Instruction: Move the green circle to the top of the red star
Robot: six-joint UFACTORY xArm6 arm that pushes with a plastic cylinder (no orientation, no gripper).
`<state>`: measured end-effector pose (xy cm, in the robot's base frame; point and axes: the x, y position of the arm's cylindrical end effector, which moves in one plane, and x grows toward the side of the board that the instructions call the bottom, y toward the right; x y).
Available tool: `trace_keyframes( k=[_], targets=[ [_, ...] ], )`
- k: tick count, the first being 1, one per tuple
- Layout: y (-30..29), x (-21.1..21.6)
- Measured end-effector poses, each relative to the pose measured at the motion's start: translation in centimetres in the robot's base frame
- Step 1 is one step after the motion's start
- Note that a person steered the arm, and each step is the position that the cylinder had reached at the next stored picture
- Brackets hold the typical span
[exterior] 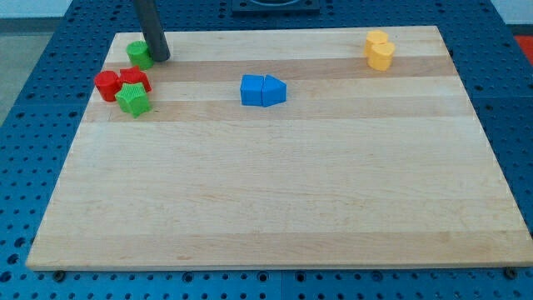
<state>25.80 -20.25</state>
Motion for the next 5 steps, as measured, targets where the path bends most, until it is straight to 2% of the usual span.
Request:
trace_keyframes(
  k=[2, 4, 5],
  targets=[
    [-0.7, 0.0],
    [10.2, -1.1],
    [12.2, -4.1]
  ],
)
